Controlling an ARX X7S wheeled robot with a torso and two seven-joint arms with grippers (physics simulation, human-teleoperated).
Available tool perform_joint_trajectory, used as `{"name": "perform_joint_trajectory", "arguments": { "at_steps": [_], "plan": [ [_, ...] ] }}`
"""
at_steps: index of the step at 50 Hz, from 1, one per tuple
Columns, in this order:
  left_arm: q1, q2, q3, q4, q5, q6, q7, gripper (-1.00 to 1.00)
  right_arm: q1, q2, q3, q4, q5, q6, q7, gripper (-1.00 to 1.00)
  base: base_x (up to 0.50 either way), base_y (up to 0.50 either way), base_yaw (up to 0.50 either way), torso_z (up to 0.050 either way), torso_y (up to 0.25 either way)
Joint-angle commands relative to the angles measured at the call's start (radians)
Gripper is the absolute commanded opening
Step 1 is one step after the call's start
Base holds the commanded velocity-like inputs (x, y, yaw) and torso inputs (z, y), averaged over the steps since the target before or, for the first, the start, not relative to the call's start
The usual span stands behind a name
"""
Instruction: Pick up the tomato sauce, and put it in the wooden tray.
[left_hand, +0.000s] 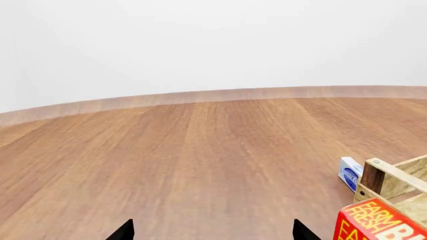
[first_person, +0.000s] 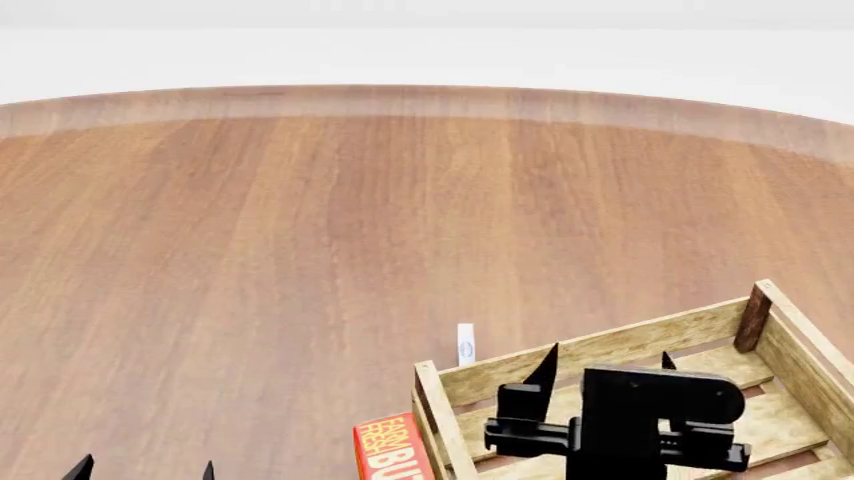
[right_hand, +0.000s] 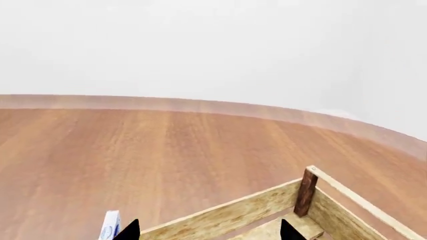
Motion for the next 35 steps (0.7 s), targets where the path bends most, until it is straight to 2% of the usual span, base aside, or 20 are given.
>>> {"name": "perform_joint_trajectory", "arguments": {
  "at_steps": [1, 35],
  "plan": [
    [0.001, 0.017, -0.023, -0.001, 0.000, 0.005, 0.020, 1.00, -0.057, 0.034, 0.000, -0.213, -0.035, 0.062, 0.030, 1.00, 0.00, 0.00, 0.00, 0.000, 0.000],
    [-0.001, 0.013, -0.017, -0.002, -0.004, 0.008, 0.016, 1.00, -0.179, 0.163, -0.074, -0.832, -0.075, 0.261, 0.160, 1.00, 0.00, 0.00, 0.00, 0.000, 0.000]
  ]
}}
